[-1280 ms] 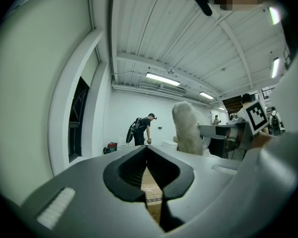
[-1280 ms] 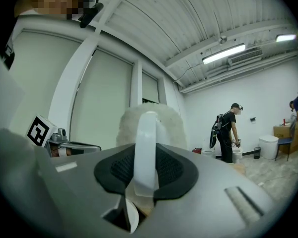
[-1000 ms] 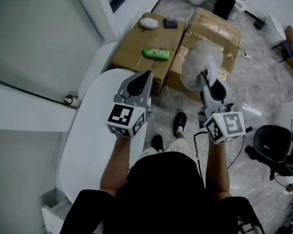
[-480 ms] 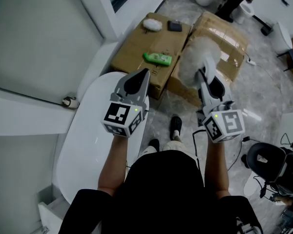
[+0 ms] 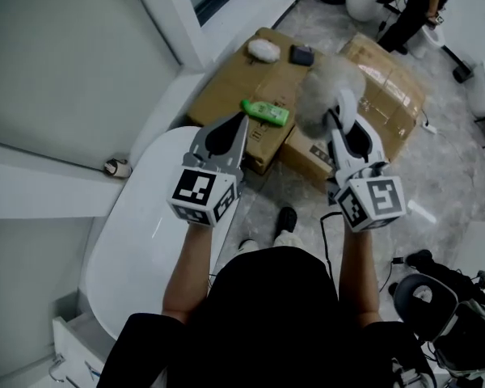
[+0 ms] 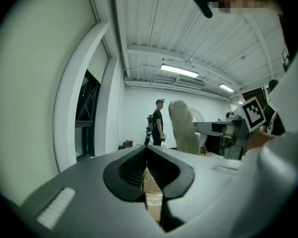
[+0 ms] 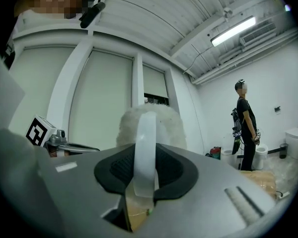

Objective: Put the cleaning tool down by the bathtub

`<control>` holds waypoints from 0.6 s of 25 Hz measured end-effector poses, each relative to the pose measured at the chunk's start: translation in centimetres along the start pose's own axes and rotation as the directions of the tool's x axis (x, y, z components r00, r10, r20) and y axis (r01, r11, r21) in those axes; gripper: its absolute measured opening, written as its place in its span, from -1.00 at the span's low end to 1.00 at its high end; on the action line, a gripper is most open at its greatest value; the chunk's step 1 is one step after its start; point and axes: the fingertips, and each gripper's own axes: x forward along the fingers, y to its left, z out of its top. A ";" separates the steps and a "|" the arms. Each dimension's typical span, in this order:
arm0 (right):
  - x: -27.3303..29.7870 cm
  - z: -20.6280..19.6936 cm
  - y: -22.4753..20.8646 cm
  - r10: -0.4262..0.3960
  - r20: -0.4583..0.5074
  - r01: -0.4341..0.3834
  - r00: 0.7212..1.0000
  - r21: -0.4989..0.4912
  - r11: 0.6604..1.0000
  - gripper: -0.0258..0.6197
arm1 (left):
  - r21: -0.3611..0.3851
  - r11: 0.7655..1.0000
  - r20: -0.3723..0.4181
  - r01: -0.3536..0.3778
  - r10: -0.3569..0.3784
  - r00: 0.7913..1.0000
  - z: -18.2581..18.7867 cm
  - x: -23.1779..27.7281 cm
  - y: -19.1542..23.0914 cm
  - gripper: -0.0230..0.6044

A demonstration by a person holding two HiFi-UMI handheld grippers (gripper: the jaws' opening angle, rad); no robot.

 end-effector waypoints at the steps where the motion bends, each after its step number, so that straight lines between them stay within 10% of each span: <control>1: 0.5 0.0 -0.8 0.012 -0.002 -0.012 1.000 0.001 1.000 -0.63 | 0.001 1.000 0.000 -0.009 0.009 1.000 0.1 0.7 -0.1 -0.93; 15: 7.5 -3.2 -4.8 0.198 -0.075 -0.196 0.977 0.029 0.980 -0.63 | -0.046 0.968 -0.008 -0.247 0.247 0.969 -1.6 4.0 2.7 -0.93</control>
